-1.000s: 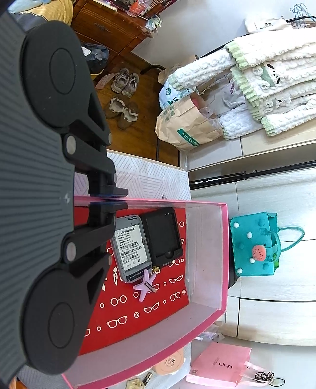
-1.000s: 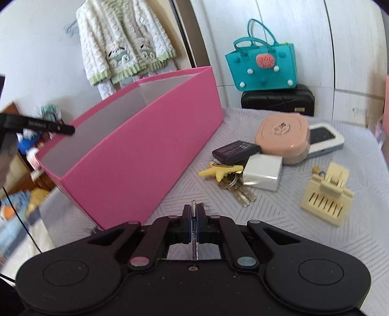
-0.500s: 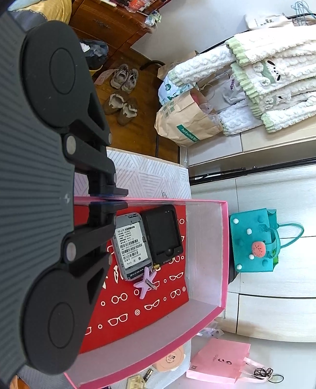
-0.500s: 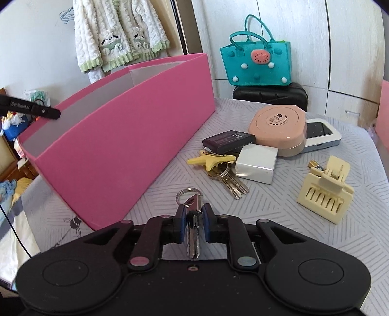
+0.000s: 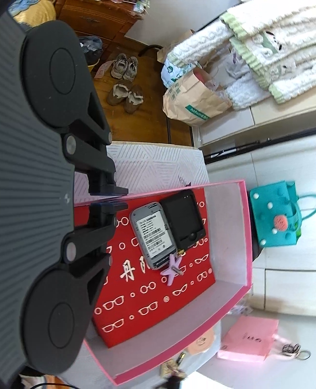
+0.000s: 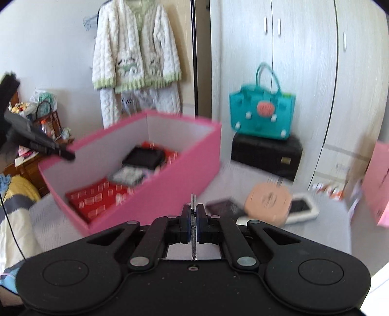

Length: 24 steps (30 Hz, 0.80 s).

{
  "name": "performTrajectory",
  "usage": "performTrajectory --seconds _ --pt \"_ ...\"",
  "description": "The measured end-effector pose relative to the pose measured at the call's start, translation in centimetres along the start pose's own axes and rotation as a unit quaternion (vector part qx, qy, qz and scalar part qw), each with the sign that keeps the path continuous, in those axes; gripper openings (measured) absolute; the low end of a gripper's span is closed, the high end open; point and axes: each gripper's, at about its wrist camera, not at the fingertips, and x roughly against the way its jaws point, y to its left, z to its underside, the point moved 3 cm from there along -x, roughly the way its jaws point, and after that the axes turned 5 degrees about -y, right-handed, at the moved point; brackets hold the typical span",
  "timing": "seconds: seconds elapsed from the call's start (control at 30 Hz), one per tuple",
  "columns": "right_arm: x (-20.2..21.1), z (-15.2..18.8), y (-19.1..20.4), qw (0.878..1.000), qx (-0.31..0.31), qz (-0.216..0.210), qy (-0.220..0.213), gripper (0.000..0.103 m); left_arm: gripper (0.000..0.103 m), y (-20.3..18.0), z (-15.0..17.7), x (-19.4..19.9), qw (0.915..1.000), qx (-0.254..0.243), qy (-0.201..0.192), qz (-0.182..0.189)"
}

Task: Organize rigid objects
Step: 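Carry the silver keys into the pink box and release onto the grey device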

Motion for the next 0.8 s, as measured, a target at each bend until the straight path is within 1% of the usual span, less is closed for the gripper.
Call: performTrajectory --seconds 0.07,0.17,0.23,0.33,0.4,0.47,0.53,0.7,0.8 --pt "0.5 -1.6 0.0 1.000 -0.002 0.004 -0.018 0.005 0.004 0.0 -0.1 0.0 1.0000 -0.006 0.005 0.004" --pt "0.9 -3.6 0.2 0.999 -0.010 -0.006 -0.037 0.005 0.004 -0.4 0.0 0.1 0.9998 -0.022 0.003 -0.001" --pt "0.8 -4.4 0.7 0.999 -0.019 -0.026 -0.044 0.006 0.004 -0.5 0.1 0.1 0.9996 -0.029 0.000 -0.003" --pt "-0.5 -5.6 1.5 0.997 -0.032 -0.066 -0.038 0.006 0.004 -0.5 0.0 0.1 0.9996 -0.029 0.003 -0.003" --pt "-2.0 -6.2 2.4 0.995 -0.035 -0.087 -0.026 0.006 0.005 -0.6 0.0 0.1 0.9993 -0.037 0.006 -0.004" --pt "-3.9 -6.6 3.0 0.993 -0.040 -0.111 -0.005 0.006 0.005 -0.8 0.1 0.2 0.9988 -0.047 0.008 -0.008" --pt "-5.7 -6.6 3.8 0.991 -0.039 -0.124 0.012 0.006 0.005 -0.8 0.1 0.3 0.9985 -0.053 0.009 -0.008" --pt "-10.7 -6.8 5.3 0.992 -0.022 -0.110 0.055 0.006 0.005 -0.7 0.1 0.4 0.9983 -0.056 0.009 -0.006" --pt "-13.2 -6.8 5.5 0.988 -0.030 -0.124 0.085 0.006 0.005 -0.6 0.1 0.4 0.9984 -0.056 0.010 -0.003"
